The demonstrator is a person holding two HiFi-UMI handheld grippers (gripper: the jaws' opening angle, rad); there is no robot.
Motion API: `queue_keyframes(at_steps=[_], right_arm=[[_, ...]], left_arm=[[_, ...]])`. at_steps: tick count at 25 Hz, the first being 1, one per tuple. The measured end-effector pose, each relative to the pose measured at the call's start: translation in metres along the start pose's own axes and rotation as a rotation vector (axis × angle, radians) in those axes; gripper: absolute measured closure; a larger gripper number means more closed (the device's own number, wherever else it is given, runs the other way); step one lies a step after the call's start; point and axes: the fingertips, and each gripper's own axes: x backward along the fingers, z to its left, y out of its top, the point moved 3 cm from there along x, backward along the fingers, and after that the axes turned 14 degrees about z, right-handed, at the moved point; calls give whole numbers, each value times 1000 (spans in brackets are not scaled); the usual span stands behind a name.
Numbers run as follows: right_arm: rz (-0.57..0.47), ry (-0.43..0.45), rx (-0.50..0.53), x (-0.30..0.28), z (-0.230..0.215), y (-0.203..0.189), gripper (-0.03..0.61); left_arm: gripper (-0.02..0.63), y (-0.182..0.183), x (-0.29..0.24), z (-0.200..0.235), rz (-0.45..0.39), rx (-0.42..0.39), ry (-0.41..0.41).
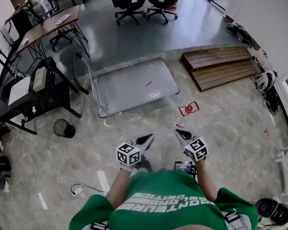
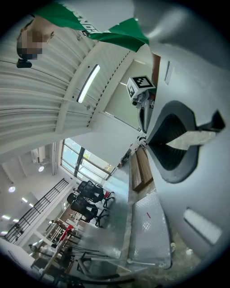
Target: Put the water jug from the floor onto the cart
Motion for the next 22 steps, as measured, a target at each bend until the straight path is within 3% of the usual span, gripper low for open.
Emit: queue_keyframes(at_steps=[12, 22], right_arm=[[-6, 56, 28, -35, -9, 22, 586], [-41, 70, 6, -60, -69, 44, 586]], left_arm=[[600, -4, 12, 30, -10, 58, 65], [600, 39, -24, 58, 20, 35, 92]])
